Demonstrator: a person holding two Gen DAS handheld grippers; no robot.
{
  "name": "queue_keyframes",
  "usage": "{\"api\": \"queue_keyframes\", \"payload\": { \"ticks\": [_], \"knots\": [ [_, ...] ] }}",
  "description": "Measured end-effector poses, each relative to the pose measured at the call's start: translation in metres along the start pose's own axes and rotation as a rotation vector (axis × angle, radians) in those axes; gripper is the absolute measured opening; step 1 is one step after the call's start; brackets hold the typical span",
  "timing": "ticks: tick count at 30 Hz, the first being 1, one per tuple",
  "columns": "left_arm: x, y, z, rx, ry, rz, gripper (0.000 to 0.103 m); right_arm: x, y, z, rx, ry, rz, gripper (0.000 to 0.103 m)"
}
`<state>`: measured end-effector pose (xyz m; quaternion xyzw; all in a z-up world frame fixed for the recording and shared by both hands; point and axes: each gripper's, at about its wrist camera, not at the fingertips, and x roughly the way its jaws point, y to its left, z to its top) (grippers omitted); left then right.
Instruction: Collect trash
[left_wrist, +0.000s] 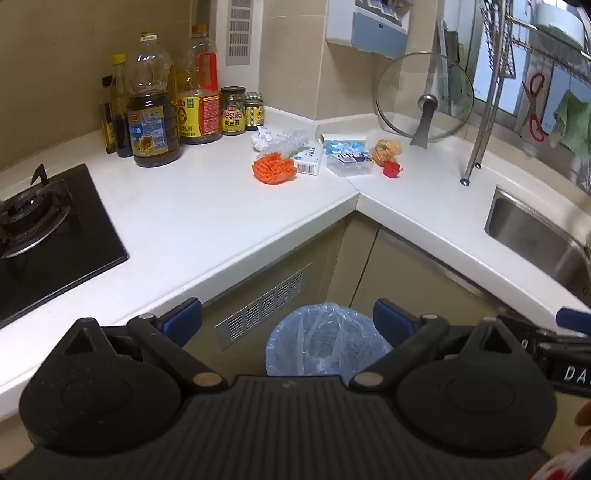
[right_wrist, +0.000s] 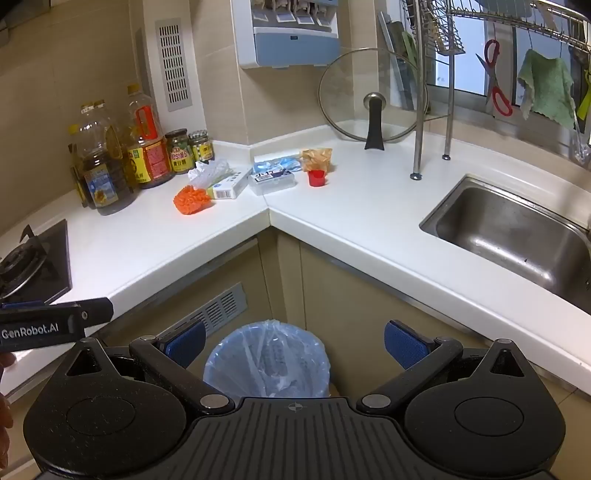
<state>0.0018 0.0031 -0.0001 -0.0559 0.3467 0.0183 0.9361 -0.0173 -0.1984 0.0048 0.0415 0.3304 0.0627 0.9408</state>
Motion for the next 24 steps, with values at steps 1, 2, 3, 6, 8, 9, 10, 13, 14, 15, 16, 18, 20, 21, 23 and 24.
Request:
{"api": "queue_keyframes", "payload": {
  "ticks": [1, 2, 3, 6, 8, 9, 10, 13, 14, 15, 16, 18, 20, 21, 23, 24],
  "knots": [
    [0.0012, 0.0012, 0.0007, -0.006, 0.001, -0.002, 0.098, -0.0003, 0.0003, -0.0001, -0.001, 0.000, 0.000, 0.102],
    [-0.0001, -0.0011, 0.0027, 0.000, -0.011, 0.007, 0.098, -0.0008, 0.0007, -0.0002, -0.001, 0.000, 0.000, 0.102],
    [0.0008, -0.0011, 0.0035, 0.000, -0.011, 0.007, 0.098, -0.0004, -0.0003, 0.0003, 0.005, 0.004, 0.003, 0.102],
    [-0.0031, 0.0001, 0.0000, 0.009, -0.028, 0.000, 0.098, -0.0004, 0.0000, 0.0006, 0.005, 0.003, 0.005, 0.102],
    [-0.0035, -0.0001, -0.0001, 0.015, -0.029, 0.001, 0.097, -0.0014, -0.0002, 0.0002, 0.004, 0.002, 0.004, 0.102],
    [-0.0038, 0.0000, -0.0002, 0.018, -0.029, 0.000, 0.097, -0.0015, -0.0002, 0.0001, 0.004, 0.002, 0.004, 0.102],
    [-0.0041, 0.0004, -0.0002, 0.018, -0.029, 0.000, 0.097, -0.0015, -0.0001, -0.0001, 0.004, 0.002, 0.004, 0.102],
    [-0.0048, -0.0014, -0.0003, 0.025, -0.021, 0.001, 0.097, -0.0014, 0.0005, -0.0007, 0.002, 0.003, 0.005, 0.102],
    [-0.0047, -0.0020, -0.0006, 0.029, -0.020, 0.003, 0.097, -0.0017, 0.0007, 0.0016, 0.001, 0.003, 0.003, 0.102],
    [-0.0044, -0.0017, -0.0002, 0.028, -0.019, 0.003, 0.097, -0.0015, 0.0010, 0.0019, 0.001, 0.003, 0.003, 0.102],
    [-0.0041, -0.0013, 0.0001, 0.026, -0.018, 0.001, 0.097, -0.0019, 0.0007, 0.0013, 0.002, 0.001, 0.004, 0.102],
    [-0.0029, -0.0014, -0.0017, 0.025, -0.018, 0.002, 0.096, -0.0021, 0.0012, 0.0020, 0.002, 0.001, 0.003, 0.102],
    [-0.0031, -0.0012, -0.0011, 0.025, -0.018, 0.002, 0.096, -0.0026, 0.0013, 0.0027, 0.001, 0.001, 0.004, 0.102],
    [-0.0031, -0.0011, -0.0010, 0.025, -0.018, 0.000, 0.096, -0.0021, 0.0010, 0.0025, 0.000, 0.000, 0.004, 0.102],
    [-0.0027, -0.0007, -0.0017, 0.022, -0.018, -0.003, 0.096, -0.0033, 0.0023, 0.0018, 0.000, 0.001, 0.004, 0.102],
    [-0.0026, -0.0007, -0.0022, 0.023, -0.018, -0.004, 0.096, -0.0033, 0.0037, 0.0026, 0.000, 0.001, 0.004, 0.102]
  ]
}}
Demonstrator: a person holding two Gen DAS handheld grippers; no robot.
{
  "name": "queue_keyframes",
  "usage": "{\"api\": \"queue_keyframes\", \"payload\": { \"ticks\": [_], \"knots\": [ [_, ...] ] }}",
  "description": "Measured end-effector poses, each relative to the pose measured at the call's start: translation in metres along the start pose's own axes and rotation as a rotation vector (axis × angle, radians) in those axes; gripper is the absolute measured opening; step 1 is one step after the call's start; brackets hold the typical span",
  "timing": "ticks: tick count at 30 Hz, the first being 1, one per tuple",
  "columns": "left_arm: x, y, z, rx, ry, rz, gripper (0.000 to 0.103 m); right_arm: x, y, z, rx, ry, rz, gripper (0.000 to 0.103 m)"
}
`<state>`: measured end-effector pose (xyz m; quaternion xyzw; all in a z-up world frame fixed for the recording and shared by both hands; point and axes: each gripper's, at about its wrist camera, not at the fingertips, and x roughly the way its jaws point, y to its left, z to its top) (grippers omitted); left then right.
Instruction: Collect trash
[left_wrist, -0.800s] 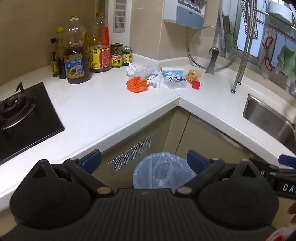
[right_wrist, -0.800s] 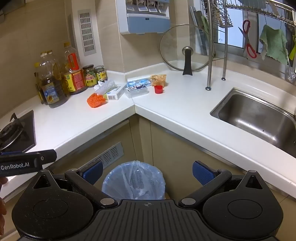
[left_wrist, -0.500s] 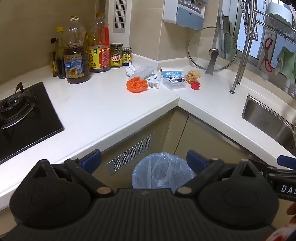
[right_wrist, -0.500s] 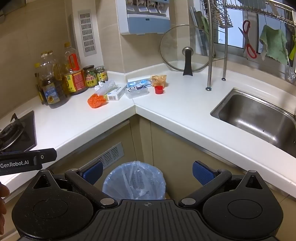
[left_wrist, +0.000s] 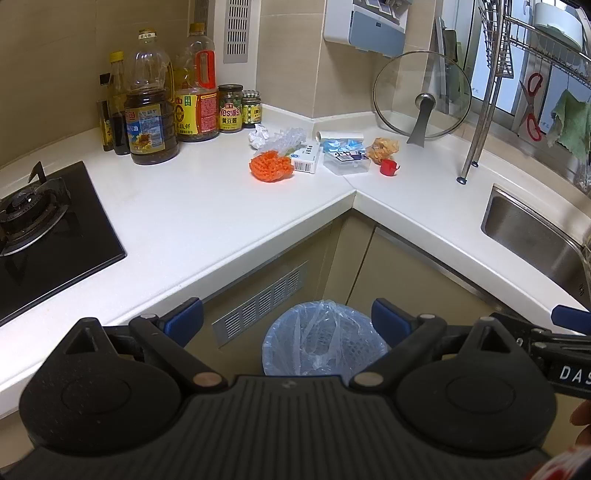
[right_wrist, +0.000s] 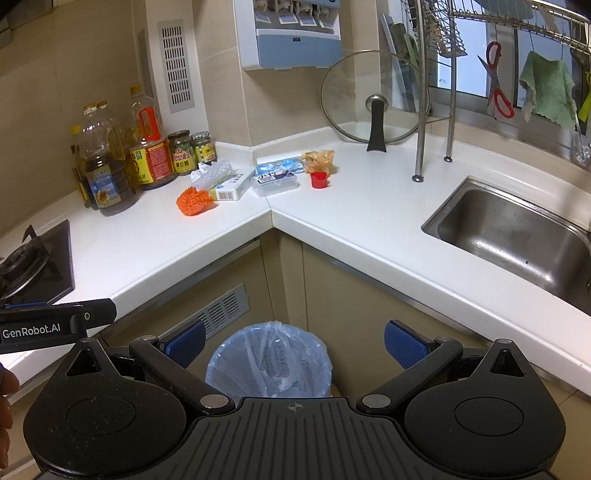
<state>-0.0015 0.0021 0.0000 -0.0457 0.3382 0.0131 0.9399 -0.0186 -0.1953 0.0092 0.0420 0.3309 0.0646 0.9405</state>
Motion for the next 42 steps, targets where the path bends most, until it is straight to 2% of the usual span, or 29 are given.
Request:
{"api": "queue_keyframes", "payload": {
  "ticks": [42],
  "knots": [
    [-0.0025, 0.0014, 0.0029, -0.007, 0.002, -0.015, 0.096, -0.0001, -0.0003, 0.0005, 0.002, -0.003, 0.005, 0.102]
  ]
}}
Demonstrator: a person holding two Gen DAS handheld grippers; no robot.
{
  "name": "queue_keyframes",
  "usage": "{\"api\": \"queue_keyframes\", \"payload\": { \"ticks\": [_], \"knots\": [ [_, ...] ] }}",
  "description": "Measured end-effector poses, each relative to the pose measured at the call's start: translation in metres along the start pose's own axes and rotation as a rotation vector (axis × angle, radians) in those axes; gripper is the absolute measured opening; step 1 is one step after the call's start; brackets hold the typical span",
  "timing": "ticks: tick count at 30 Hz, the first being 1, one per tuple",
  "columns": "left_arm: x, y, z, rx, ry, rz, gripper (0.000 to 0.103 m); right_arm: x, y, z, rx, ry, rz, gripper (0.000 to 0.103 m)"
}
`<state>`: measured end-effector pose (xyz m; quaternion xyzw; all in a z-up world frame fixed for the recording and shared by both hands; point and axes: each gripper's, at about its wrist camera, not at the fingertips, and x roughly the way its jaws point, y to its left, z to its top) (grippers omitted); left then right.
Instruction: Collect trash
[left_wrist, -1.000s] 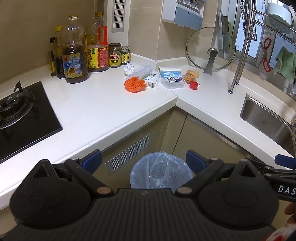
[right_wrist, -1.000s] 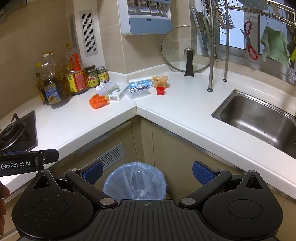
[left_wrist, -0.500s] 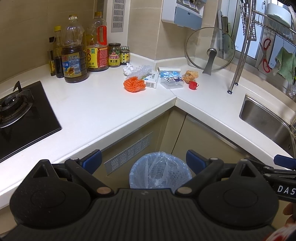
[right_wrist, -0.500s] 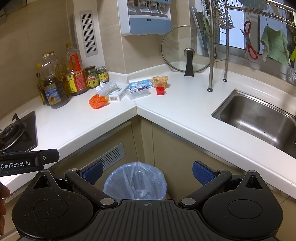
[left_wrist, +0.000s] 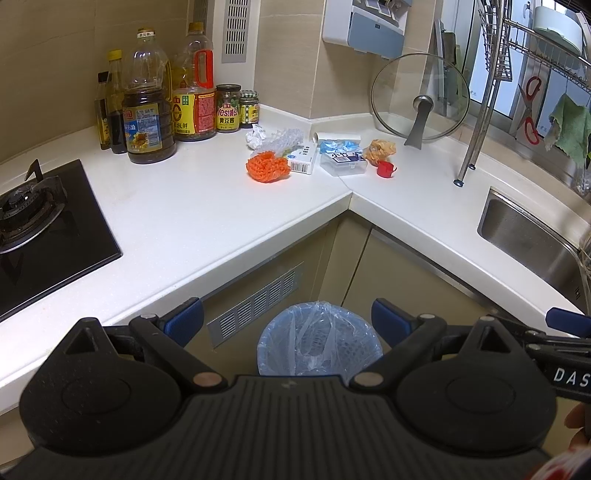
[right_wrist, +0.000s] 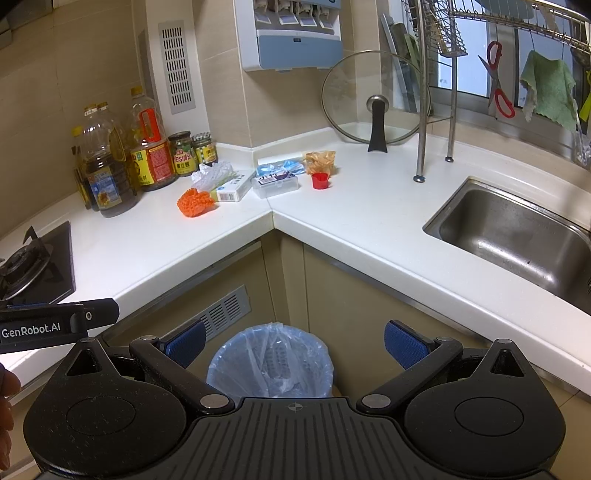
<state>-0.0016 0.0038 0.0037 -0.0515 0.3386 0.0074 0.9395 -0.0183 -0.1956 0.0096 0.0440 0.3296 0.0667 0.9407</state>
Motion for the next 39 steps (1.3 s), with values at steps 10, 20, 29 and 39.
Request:
{"api": "queue_keyframes", "payload": {
  "ticks": [10, 20, 29, 39],
  "knots": [
    [0.001, 0.000, 0.000, -0.004, 0.002, -0.002, 0.096, 0.000, 0.000, 0.000, 0.000, -0.001, 0.000, 0.102],
    [0.002, 0.000, 0.000, -0.006, 0.002, -0.004, 0.096, 0.000, -0.001, 0.000, 0.002, -0.001, 0.000, 0.102],
    [0.002, -0.003, 0.000, -0.007, 0.003, -0.009, 0.096, 0.000, -0.002, 0.000, 0.005, 0.000, 0.002, 0.102],
    [0.006, -0.010, 0.010, -0.093, -0.010, -0.025, 0.096, 0.007, -0.028, 0.009, 0.005, -0.021, 0.040, 0.102]
  ]
}}
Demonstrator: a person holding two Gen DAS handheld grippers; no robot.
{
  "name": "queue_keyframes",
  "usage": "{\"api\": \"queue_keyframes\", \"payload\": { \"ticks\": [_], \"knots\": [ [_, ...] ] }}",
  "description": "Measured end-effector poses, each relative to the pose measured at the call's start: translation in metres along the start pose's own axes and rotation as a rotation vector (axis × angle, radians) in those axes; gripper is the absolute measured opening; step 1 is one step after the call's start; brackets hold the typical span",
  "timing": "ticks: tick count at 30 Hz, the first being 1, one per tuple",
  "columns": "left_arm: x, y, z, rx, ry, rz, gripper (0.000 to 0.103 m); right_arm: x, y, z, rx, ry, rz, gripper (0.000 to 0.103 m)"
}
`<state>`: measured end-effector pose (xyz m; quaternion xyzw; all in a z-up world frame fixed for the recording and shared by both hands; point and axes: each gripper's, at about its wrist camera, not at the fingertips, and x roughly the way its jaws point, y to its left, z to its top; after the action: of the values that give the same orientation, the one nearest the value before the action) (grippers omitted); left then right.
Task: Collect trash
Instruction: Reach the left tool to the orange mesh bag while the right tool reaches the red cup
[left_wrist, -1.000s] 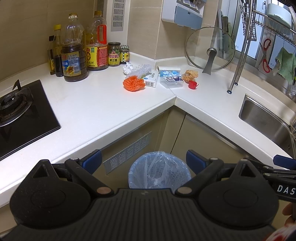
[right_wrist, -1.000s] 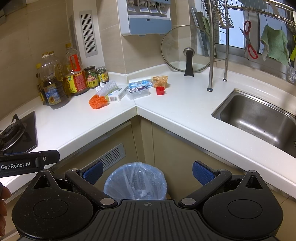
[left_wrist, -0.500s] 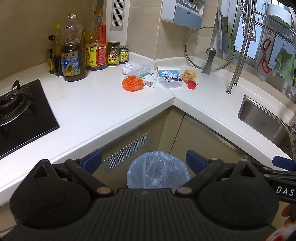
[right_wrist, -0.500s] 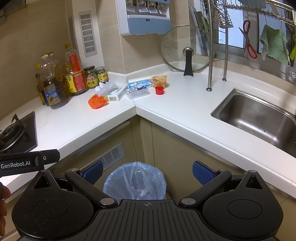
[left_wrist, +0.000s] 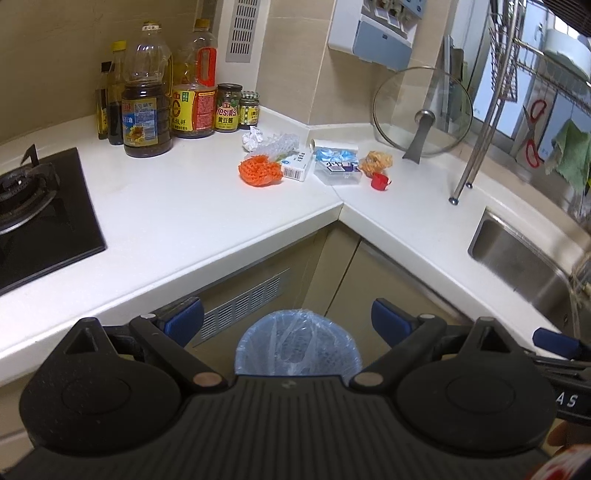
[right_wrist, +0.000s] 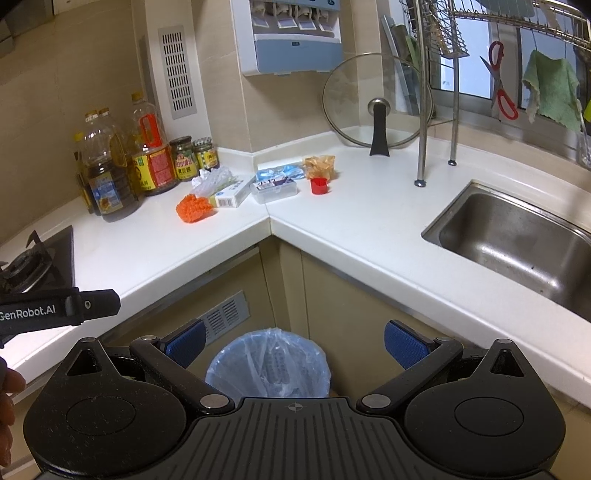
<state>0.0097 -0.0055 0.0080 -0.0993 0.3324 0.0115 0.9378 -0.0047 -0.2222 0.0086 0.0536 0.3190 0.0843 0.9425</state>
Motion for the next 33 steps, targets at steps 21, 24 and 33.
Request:
{"api": "queue_keyframes", "payload": {
  "ticks": [21, 24, 33],
  "knots": [
    [0.083, -0.004, 0.067, -0.026, -0.090, -0.007, 0.096, 0.087, -0.039, 0.075, 0.025, -0.053, 0.037, 0.102],
    [0.105, 0.000, 0.084, -0.018, -0.094, -0.025, 0.096, 0.103, -0.036, 0.087, 0.021, -0.057, 0.014, 0.102],
    [0.159, 0.010, 0.113, -0.003, -0.079, -0.028, 0.096, 0.154, -0.040, 0.125, 0.008, -0.062, -0.003, 0.102]
  ]
}}
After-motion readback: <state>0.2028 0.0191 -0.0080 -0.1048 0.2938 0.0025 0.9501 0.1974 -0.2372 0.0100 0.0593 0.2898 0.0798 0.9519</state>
